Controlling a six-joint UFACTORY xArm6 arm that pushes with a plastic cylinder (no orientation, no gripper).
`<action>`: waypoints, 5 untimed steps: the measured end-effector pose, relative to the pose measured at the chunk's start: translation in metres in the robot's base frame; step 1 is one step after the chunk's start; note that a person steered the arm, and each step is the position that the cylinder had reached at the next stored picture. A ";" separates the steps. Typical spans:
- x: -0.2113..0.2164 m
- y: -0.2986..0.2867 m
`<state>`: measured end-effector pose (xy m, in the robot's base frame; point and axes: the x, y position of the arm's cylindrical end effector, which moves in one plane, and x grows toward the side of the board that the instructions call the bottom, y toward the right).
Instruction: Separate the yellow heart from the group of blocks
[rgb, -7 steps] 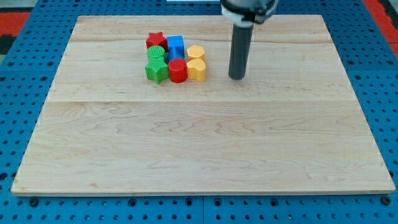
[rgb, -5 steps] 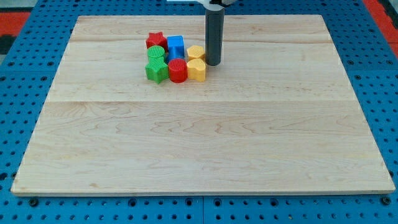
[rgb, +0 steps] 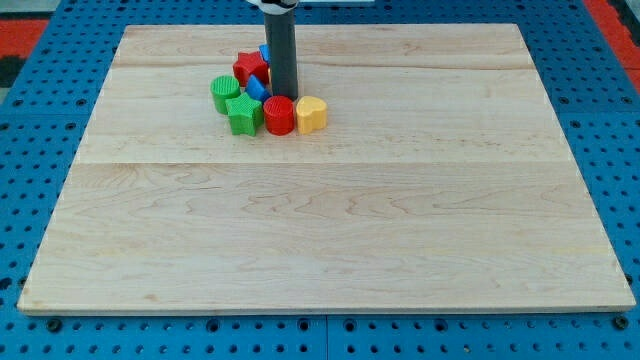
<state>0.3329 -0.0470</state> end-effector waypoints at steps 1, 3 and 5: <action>0.021 0.008; 0.046 0.022; 0.070 0.014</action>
